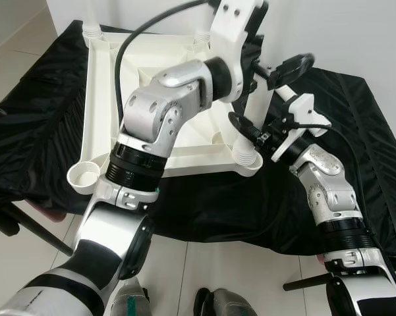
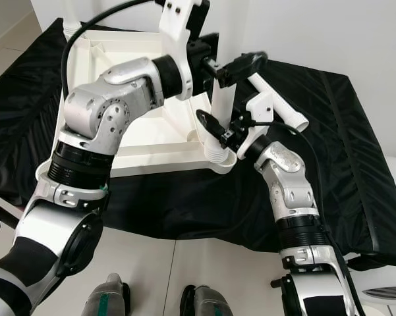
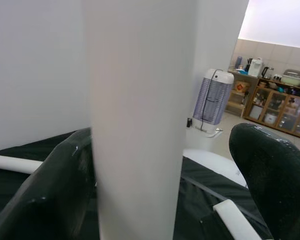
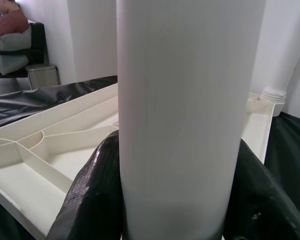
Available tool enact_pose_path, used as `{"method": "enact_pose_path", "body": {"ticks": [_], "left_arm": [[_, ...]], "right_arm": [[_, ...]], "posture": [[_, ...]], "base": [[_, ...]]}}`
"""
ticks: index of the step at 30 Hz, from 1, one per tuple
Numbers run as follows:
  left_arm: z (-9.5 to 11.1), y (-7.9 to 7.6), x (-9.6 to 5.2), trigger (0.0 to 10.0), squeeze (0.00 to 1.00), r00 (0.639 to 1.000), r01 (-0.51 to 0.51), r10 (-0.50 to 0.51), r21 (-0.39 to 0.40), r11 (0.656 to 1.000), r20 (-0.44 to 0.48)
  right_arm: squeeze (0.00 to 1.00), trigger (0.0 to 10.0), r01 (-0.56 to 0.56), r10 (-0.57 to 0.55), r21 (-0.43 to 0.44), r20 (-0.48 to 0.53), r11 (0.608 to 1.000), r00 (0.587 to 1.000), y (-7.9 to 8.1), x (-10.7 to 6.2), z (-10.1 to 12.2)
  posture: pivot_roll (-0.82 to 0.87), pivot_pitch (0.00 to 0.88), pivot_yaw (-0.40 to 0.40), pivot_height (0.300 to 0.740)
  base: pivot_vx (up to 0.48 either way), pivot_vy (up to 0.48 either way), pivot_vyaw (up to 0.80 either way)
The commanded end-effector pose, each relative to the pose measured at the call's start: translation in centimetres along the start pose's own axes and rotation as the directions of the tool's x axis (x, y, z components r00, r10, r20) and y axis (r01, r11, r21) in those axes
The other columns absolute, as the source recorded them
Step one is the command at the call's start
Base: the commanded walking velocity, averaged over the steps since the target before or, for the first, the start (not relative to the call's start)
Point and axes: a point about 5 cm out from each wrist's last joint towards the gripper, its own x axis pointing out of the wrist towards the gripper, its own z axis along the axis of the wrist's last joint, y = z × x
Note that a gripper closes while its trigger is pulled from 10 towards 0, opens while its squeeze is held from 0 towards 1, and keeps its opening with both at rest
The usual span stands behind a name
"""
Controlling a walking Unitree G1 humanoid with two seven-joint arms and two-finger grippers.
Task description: Building children table
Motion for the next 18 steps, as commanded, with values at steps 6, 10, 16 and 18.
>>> {"method": "enact_pose_path", "body": {"ticks": [6, 10, 16, 18], "left_arm": [[0.37, -0.37, 0.69, 10.0, 0.00, 1.000, 0.026, -0.026, -0.018, 1.000, -0.010], [0.45, -0.34, 0.70, 10.0, 0.00, 0.999, 0.031, -0.031, -0.022, 0.999, -0.008], [0.64, 0.16, 0.62, 0.0, 0.00, 1.000, -0.005, 0.005, -0.033, 0.999, 0.009], [0.68, 0.20, 0.60, 0.0, 0.00, 1.000, -0.007, 0.007, -0.027, 1.000, 0.007]], "right_arm": [[0.00, 10.0, -0.025, 0.025, -0.038, -0.024, 0.999, 0.999, 0.45, -0.09, -0.42], [0.00, 10.0, -0.028, 0.026, -0.043, -0.028, 0.999, 0.999, 0.45, -0.07, -0.50], [0.00, 10.0, -0.022, 0.021, -0.057, -0.025, 0.998, 0.999, 0.25, 0.12, -0.28], [0.00, 10.0, -0.015, 0.014, -0.062, -0.024, 0.998, 1.000, 0.11, 0.11, -0.24]], "posture": [[0.06, 0.000, -0.081, 0.740], [0.06, 0.000, -0.083, 0.740], [0.06, 0.000, -0.089, 0.740], [0.06, 0.000, -0.090, 0.740]], "base": [[0.000, 0.000, 0.00], [0.000, 0.000, 0.00], [0.000, 0.000, 0.00], [0.000, 0.000, 0.00]]}}
